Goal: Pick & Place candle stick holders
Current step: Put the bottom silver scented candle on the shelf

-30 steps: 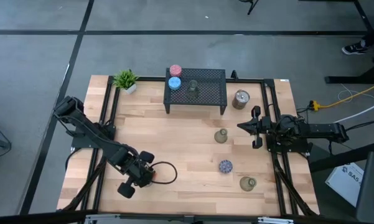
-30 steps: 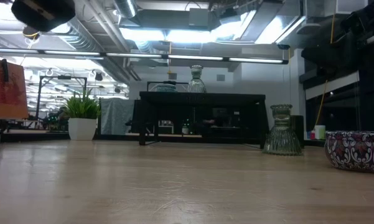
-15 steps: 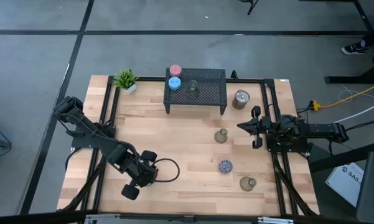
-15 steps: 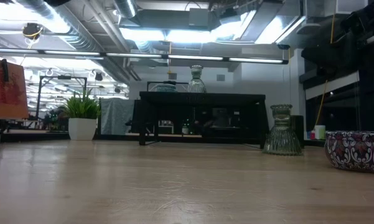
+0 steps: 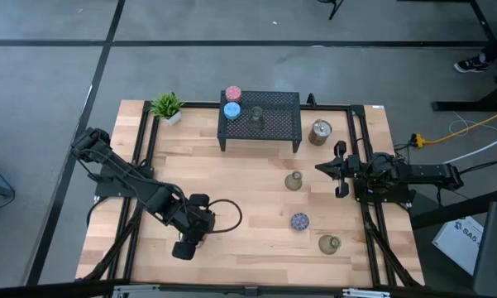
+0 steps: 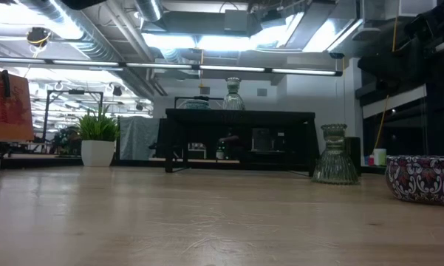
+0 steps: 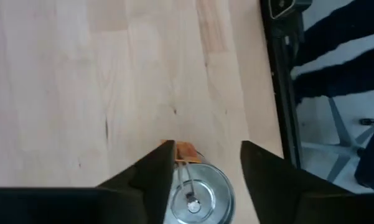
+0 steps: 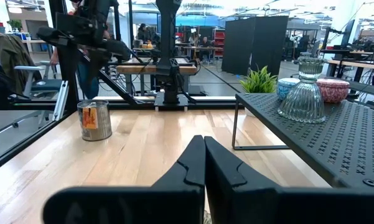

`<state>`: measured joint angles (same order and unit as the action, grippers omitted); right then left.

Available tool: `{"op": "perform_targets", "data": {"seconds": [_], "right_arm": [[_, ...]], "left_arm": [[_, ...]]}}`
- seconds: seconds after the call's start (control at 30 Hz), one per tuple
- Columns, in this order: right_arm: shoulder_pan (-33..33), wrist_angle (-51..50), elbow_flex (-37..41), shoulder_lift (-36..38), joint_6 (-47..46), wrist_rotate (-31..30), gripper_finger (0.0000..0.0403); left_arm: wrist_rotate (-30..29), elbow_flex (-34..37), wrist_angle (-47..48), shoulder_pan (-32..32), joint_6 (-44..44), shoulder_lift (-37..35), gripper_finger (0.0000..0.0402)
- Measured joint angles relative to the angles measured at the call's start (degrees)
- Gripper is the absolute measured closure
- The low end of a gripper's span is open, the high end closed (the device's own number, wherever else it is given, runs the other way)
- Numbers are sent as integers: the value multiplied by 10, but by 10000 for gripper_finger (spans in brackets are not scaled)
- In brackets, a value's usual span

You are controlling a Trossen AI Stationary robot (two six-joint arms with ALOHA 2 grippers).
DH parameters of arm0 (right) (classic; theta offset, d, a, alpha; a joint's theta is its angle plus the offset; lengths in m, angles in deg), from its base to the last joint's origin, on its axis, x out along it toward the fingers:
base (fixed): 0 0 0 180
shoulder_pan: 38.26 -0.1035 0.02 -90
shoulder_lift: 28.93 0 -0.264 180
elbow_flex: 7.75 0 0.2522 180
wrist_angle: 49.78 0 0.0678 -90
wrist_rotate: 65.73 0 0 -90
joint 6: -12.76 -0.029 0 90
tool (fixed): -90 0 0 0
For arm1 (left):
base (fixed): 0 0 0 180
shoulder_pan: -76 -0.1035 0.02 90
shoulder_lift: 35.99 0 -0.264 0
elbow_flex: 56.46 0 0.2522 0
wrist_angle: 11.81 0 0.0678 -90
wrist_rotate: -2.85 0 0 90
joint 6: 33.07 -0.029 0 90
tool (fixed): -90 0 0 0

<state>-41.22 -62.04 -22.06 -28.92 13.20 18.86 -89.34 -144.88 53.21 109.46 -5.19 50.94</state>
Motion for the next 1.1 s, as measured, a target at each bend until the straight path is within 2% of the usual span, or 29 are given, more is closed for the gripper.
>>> {"op": "perform_targets", "data": {"seconds": [0.23, 0.6, 0.87, 1.1], "right_arm": [[0, 0, 0, 0, 0, 0, 402], [0, 0, 0, 0, 0, 0, 402], [0, 0, 0, 0, 0, 0, 402], [0, 0, 0, 0, 0, 0, 402]], "left_arm": [[-35, 0, 26, 11, 0, 0, 146], [-84, 0, 71, 82, 0, 0, 58], [-87, 21, 75, 109, 25, 0, 9], [-90, 33, 76, 113, 29, 0, 2]]}}
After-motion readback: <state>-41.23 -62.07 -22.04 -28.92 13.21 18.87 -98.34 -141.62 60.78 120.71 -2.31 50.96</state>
